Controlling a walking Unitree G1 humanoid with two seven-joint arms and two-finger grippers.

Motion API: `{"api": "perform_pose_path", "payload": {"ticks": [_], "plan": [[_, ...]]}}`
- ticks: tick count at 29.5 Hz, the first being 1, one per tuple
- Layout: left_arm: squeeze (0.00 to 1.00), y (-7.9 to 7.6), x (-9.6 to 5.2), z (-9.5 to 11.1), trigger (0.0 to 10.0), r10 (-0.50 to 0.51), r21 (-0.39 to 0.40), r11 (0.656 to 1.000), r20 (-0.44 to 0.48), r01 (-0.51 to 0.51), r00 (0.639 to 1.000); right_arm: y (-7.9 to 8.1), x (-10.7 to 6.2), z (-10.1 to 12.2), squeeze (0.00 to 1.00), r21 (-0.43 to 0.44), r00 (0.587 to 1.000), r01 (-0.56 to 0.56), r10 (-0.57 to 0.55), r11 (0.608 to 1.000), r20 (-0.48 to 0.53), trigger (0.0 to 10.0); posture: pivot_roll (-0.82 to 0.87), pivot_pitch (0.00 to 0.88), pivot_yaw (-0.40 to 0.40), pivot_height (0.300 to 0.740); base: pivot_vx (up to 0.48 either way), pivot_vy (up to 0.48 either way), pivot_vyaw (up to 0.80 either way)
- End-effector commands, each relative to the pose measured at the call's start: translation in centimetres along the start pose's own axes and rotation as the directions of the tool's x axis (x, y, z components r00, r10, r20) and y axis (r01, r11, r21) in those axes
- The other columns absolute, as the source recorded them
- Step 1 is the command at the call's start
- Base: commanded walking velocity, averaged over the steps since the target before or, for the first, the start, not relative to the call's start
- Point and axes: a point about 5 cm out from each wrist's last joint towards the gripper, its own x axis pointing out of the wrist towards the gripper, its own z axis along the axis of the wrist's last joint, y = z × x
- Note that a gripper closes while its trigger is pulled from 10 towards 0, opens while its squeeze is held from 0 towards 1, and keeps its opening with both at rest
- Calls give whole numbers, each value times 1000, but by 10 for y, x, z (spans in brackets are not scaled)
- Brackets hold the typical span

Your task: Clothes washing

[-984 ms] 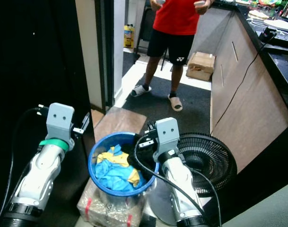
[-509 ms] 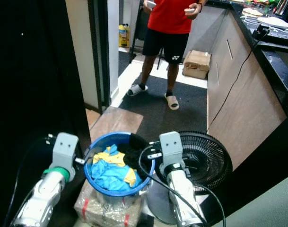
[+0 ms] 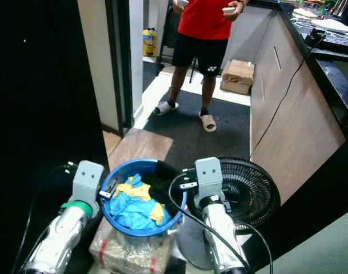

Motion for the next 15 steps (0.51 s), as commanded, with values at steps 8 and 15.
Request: {"api": "perform_pose_path", "payload": {"ticks": [8, 15], "plan": [[0, 4, 0, -3, 10000, 11, 16, 1000, -5, -11, 1000, -2, 2, -2, 0, 14, 1000, 11, -11, 1000, -3, 10000, 62, 31, 1, 660, 0, 0, 0], [0, 5, 0, -3, 10000, 14, 17, 1000, -3, -14, 1000, -2, 2, -2, 0, 12, 1000, 8, -8, 1000, -1, 10000, 64, 28, 0, 640, 0, 0, 0]]}}
